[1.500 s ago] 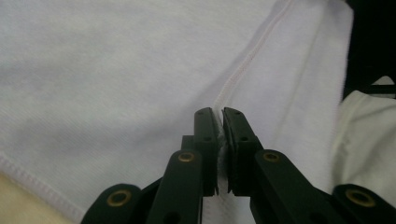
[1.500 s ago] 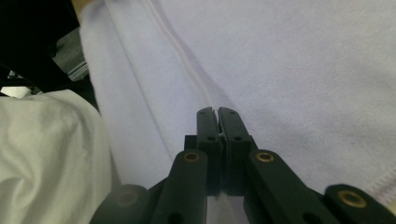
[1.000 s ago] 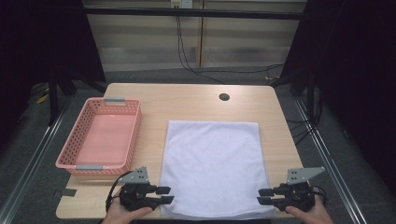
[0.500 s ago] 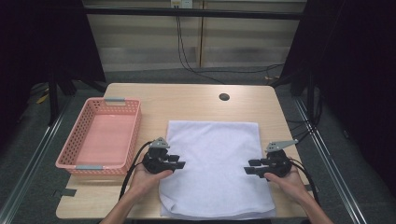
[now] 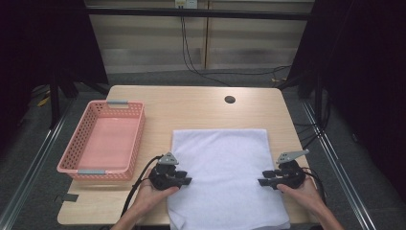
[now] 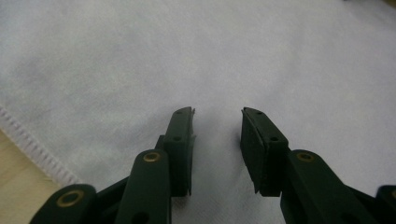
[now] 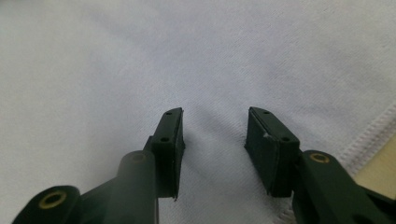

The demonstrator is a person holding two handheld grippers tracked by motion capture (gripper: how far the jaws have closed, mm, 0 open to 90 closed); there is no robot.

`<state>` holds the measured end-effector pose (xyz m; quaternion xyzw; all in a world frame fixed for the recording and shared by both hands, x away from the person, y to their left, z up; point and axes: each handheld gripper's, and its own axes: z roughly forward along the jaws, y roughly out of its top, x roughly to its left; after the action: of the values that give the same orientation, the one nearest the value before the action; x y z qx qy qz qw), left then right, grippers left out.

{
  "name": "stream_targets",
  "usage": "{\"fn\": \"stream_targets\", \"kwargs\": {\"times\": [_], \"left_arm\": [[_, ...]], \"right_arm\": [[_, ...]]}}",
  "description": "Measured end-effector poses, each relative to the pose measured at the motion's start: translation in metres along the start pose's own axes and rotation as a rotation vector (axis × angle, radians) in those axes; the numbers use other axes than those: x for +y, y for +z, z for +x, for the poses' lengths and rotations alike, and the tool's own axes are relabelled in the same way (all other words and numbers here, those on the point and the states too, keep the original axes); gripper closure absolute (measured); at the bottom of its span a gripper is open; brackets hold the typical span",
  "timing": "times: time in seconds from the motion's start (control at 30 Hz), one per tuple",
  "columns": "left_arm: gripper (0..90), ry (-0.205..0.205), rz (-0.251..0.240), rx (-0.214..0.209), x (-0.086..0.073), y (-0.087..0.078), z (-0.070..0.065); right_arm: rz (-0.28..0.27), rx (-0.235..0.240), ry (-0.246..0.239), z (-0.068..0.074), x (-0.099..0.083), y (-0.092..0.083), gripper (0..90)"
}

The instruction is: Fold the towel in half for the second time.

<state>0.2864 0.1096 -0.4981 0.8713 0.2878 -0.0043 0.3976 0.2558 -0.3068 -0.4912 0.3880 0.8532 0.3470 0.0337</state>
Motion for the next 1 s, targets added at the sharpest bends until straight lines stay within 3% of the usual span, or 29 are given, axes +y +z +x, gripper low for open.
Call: {"fn": "stream_targets", "kwargs": {"times": [0.1, 0.17, 0.23, 0.3, 0.5, 0.53, 0.6, 0.67, 0.77, 0.9, 0.97, 1.0], "left_arm": [[66.5, 0.011, 0.017, 0.002, -0.001, 0.0, -0.011], [78.6, 0.047, 0.035, -0.011, -0.003, -0.001, -0.018], [81.5, 0.022, 0.041, -0.013, -0.005, -0.001, -0.022], [83.1, 0.038, 0.05, -0.019, -0.005, -0.001, -0.025], [79.3, 0.024, 0.072, -0.089, -0.006, -0.007, -0.031], [74.7, 0.017, 0.058, -0.104, -0.005, -0.009, -0.029], [67.3, -0.009, 0.016, -0.095, 0.0, -0.014, -0.02], [64.2, -0.031, -0.021, -0.052, 0.01, -0.016, -0.008], [60.5, -0.039, -0.055, -0.003, 0.024, -0.014, 0.01], [59.4, -0.074, -0.073, 0.089, 0.041, -0.001, 0.04], [57.6, -0.081, -0.063, 0.088, 0.046, 0.003, 0.049], [56.4, -0.098, -0.081, 0.098, 0.051, 0.005, 0.057]], "right_arm": [[0.025, -0.041, -0.033, 0.009, -0.005, -0.005, 70.8], [0.026, -0.042, -0.036, 0.011, -0.011, -0.009, 80.3], [0.027, -0.04, -0.036, 0.015, -0.016, -0.012, 84.9], [0.032, -0.039, -0.03, 0.019, -0.02, -0.014, 85.8], [0.05, 0.006, -0.025, 0.024, -0.029, -0.022, 82.9], [0.051, 0.015, -0.017, 0.023, -0.03, -0.023, 78.1], [0.013, 0.027, -0.003, 0.02, -0.028, -0.025, 67.6], [-0.05, 0.016, 0.018, 0.013, -0.02, -0.03, 62.6], [-0.128, -0.066, 0.022, -0.005, -0.002, -0.034, 58.6], [-0.159, -0.139, 0.049, -0.038, 0.023, -0.027, 54.2], [-0.16, -0.16, 0.06, -0.053, 0.031, -0.022, 52.7], [-0.158, -0.174, 0.069, -0.06, 0.035, -0.02, 51.5]]}}
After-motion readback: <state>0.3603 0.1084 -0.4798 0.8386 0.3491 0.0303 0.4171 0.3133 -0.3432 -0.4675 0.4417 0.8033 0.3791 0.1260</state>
